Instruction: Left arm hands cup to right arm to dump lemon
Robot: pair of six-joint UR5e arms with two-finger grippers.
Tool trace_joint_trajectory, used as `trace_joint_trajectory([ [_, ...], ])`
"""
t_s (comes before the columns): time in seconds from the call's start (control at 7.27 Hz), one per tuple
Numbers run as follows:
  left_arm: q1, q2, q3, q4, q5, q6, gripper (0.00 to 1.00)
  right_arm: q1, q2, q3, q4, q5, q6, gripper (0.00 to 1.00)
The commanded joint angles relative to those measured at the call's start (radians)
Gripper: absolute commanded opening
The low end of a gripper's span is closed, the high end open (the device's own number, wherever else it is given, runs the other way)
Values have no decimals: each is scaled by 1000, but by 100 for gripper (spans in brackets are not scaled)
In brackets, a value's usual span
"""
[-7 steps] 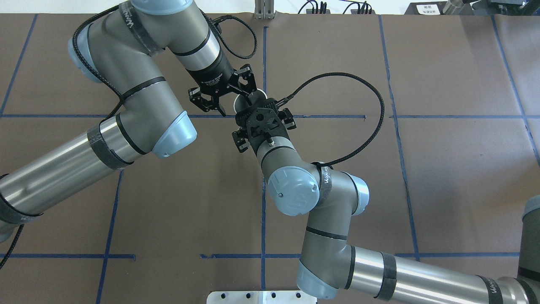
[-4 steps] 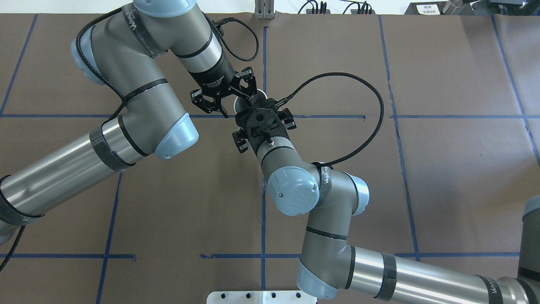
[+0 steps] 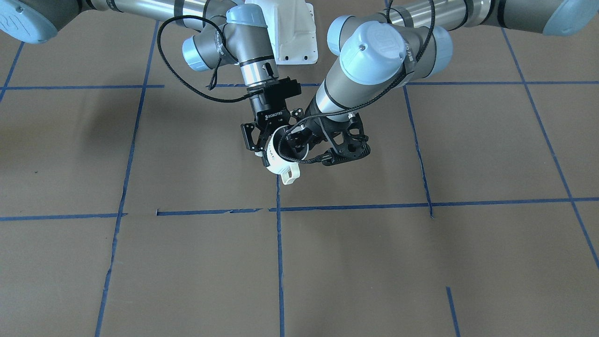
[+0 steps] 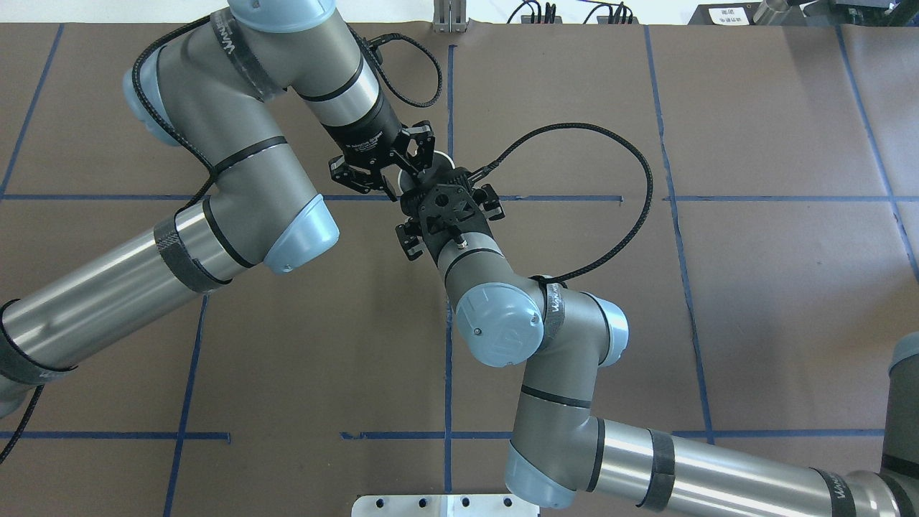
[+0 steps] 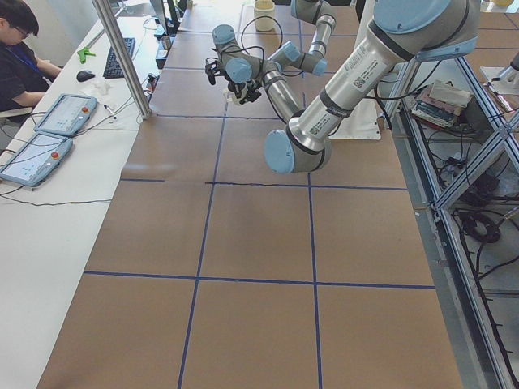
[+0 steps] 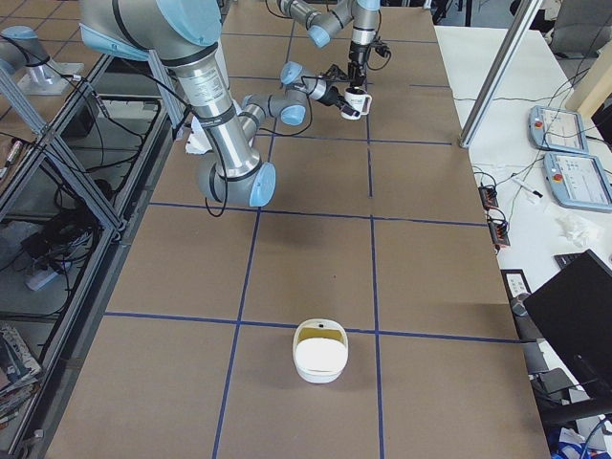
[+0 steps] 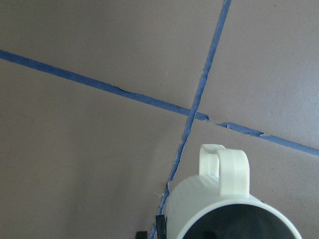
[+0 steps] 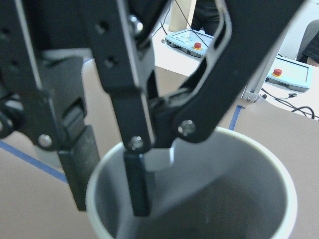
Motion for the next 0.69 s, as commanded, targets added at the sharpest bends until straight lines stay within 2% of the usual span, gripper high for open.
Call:
trace_joint_trajectory([
  [0.0,12,3,0,-1,1,1,34,0,0,2,0,-1,0,19],
  [0.28,12,3,-1,-1,1,3,33,0,0,2,0,-1,0,19],
  [0.41,12,3,0,-1,1,1,15,0,0,0,0,0,0,20],
  [0.55,12,3,-1,-1,1,3,0,0,0,0,0,1,0,26],
])
